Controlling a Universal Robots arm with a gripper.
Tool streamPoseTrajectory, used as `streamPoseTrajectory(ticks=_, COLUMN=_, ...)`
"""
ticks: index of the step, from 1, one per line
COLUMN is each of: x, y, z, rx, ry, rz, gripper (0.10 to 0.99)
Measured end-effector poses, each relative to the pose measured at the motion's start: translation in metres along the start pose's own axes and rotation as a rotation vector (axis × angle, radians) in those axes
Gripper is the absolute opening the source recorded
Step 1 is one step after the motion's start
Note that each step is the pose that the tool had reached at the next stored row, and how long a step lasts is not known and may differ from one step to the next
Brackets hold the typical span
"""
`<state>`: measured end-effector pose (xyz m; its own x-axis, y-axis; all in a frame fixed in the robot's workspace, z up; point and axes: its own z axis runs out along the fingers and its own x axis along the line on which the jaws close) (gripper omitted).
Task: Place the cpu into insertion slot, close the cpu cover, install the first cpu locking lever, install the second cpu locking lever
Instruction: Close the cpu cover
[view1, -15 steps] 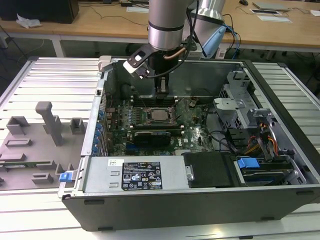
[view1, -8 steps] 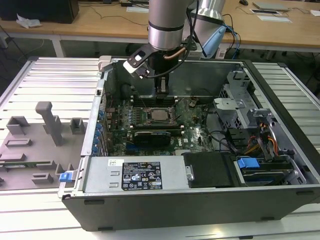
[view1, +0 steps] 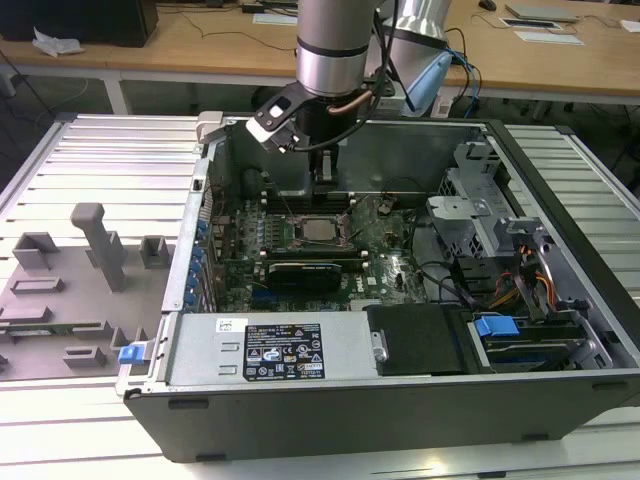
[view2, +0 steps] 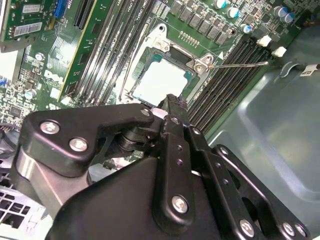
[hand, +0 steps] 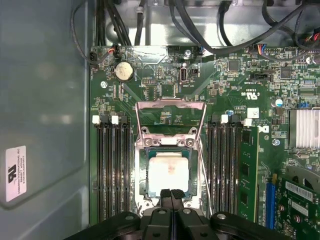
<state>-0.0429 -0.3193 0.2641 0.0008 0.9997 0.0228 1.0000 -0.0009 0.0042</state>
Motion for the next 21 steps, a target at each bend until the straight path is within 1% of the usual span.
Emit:
streamPoseTrajectory(ticks=1, x=0.0000, y=0.0024, z=-0.0001, rx=0.000, ry=-0.0003, rz=0.000, gripper=0.106)
streamPoseTrajectory(ticks=3, x=0.0000, y=0.0110, z=0.0001, rx=0.000, ry=0.0000, rz=0.000, gripper=0.106)
streamPoseTrajectory(ticks=5, x=0.0000, y=0.0179, z=0.0001, rx=0.001, ry=-0.0001, rz=0.000, gripper=0.106)
streamPoseTrajectory(ticks=6, x=0.0000, y=0.0260, z=0.0001, rx=0.001, ry=-0.0001, rz=0.000, gripper=0.106)
streamPoseTrajectory(ticks=7, x=0.0000, y=0.0319, z=0.0001, rx=0.001, ry=0.0000, rz=0.000, gripper=0.106)
streamPoseTrajectory(ticks=8, x=0.0000, y=0.0393, z=0.0002, rx=0.001, ry=0.0000, rz=0.000, gripper=0.106)
streamPoseTrajectory(ticks=9, x=0.0000, y=0.0429, z=0.0002, rx=0.002, ry=0.0001, rz=0.000, gripper=0.106)
streamPoseTrajectory(ticks=10, x=0.0001, y=0.0481, z=0.0002, rx=0.002, ry=0.0001, rz=0.000, gripper=0.106)
streamPoseTrajectory(ticks=11, x=0.0001, y=0.0510, z=-0.0005, rx=0.003, ry=-0.0003, rz=0.000, gripper=0.106)
streamPoseTrajectory(ticks=13, x=0.0001, y=0.0537, z=-0.0037, rx=0.003, ry=0.0000, rz=0.000, gripper=0.106)
streamPoseTrajectory(ticks=17, x=0.0001, y=0.0678, z=-0.0038, rx=0.004, ry=0.0000, rz=0.000, gripper=0.106)
streamPoseTrajectory(ticks=21, x=0.0001, y=0.0859, z=-0.0038, rx=0.006, ry=-0.0001, rz=0.000, gripper=0.106)
